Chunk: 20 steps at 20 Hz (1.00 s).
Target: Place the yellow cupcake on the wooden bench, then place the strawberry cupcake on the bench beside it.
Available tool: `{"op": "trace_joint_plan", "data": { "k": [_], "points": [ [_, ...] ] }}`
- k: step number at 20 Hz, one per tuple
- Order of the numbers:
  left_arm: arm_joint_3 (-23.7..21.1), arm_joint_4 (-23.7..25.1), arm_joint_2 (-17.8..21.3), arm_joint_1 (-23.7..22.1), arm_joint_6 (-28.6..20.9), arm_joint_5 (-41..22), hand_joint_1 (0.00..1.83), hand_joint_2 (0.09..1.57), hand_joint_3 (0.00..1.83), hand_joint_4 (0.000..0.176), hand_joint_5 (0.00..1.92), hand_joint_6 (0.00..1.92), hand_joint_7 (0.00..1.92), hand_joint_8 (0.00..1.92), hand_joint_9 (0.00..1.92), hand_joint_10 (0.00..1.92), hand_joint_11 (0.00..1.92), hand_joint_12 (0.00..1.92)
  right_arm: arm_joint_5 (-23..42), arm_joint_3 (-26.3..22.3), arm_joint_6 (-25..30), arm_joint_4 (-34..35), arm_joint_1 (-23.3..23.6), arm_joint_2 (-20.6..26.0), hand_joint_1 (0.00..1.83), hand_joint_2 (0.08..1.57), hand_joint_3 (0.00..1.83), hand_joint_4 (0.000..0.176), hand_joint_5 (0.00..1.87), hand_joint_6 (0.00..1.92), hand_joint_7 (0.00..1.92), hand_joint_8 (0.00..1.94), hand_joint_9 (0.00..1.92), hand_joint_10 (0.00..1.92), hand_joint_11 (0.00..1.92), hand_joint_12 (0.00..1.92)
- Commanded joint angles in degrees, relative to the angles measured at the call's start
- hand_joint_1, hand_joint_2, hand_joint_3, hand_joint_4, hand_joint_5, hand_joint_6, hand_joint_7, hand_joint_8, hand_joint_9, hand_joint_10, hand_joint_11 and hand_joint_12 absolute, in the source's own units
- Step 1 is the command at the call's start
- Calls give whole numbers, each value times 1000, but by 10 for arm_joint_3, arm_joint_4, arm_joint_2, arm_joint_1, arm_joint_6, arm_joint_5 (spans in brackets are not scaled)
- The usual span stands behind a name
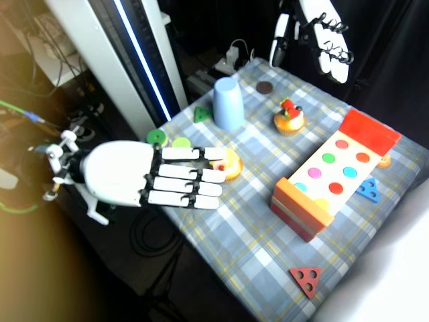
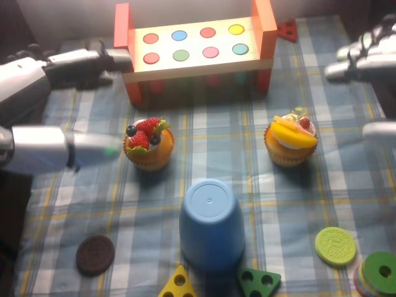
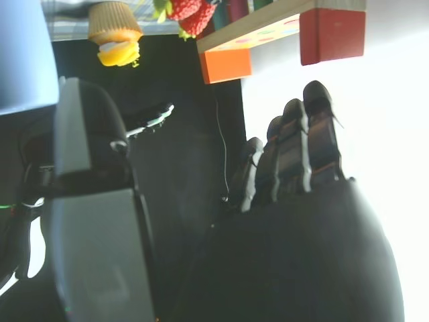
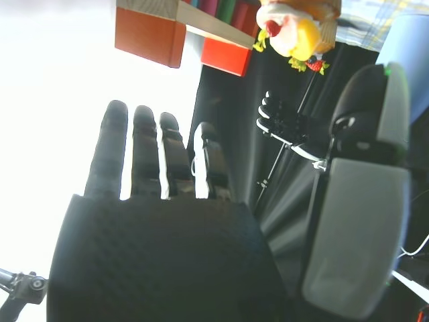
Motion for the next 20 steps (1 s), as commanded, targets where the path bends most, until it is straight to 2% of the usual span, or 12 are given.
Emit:
{"op": "trace_joint_plan", "data": {
  "k": [1, 3, 4, 6, 8, 10, 12, 13, 14, 16, 19, 20],
  "points": [
    [4, -3, -6, -13, 13, -53, 228, 1085, 5, 176, 305, 0, 443, 1, 437, 3, 100, 658, 68, -1, 2, 18, 10, 0, 281, 1272, 3, 71, 530, 2, 483, 6, 422, 16, 115, 823],
    [10, -11, -21, -33, 56, -21, 367, 959, 4, 176, 302, 0, 417, 0, 410, 0, 50, 763, 68, -1, 2, 17, 12, 0, 287, 1292, 5, 68, 530, 0, 462, 0, 405, 3, 93, 812],
    [17, -12, -32, -44, 66, -3, 397, 936, 0, 176, 258, 0, 379, 0, 387, 0, 9, 791, 68, -1, 2, 17, 12, 0, 323, 1297, 4, 52, 547, 5, 462, 1, 404, 2, 96, 820],
    [33, -12, -51, -63, 77, 37, 473, 878, 0, 176, 222, 0, 342, 0, 333, 0, 0, 706, 68, -1, 2, 17, 12, 1, 367, 1292, 0, 59, 566, 8, 471, 4, 414, 5, 101, 828],
    [47, -17, -69, -88, 114, 82, 596, 821, 0, 176, 188, 0, 329, 0, 329, 2, 0, 697, 70, -1, 2, 16, 12, 1, 420, 1287, 0, 51, 591, 11, 478, 3, 420, 5, 107, 838],
    [55, -20, -84, -106, 148, 116, 622, 798, 0, 176, 111, 0, 281, 1, 333, 10, 0, 630, 73, -3, 2, 15, 12, 2, 476, 1277, 0, 68, 611, 2, 474, 0, 408, 0, 69, 866],
    [64, -35, -96, -118, 183, 139, 623, 803, 0, 176, 95, 6, 272, 5, 324, 3, 0, 564, 75, -4, 2, 12, 12, 2, 500, 1279, 0, 63, 635, 1, 476, 0, 406, 0, 56, 905],
    [69, -47, -102, -124, 206, 151, 573, 808, 2, 176, 76, 0, 282, 8, 339, 9, 0, 559, 76, -4, 2, 12, 12, 2, 502, 1280, 0, 72, 638, 1, 478, 1, 410, 2, 65, 916],
    [75, -58, -110, -132, 234, 169, 567, 842, 3, 176, 73, 6, 300, 9, 353, 14, 0, 466, 76, -4, 2, 11, 12, 2, 513, 1283, 0, 59, 668, 8, 502, 7, 430, 8, 94, 917],
    [81, -73, -119, -138, 263, 186, 549, 858, 3, 176, 85, 4, 298, 2, 346, 5, 0, 383, 76, -4, 2, 11, 12, 2, 519, 1282, 0, 54, 673, 9, 501, 5, 428, 6, 101, 918],
    [94, -107, -133, -140, 312, 204, 566, 893, 1, 176, 124, 3, 336, 3, 379, 4, 0, 419, 76, -4, 2, 10, 12, 2, 524, 1284, 1, 46, 693, 8, 521, 7, 440, 7, 91, 910],
    [98, -124, -140, -143, 344, 214, 583, 905, 2, 176, 133, 2, 340, 1, 370, 3, 0, 395, 76, -4, 3, 10, 12, 2, 535, 1281, 0, 37, 709, 9, 537, 8, 459, 11, 110, 912]
  ]
}}
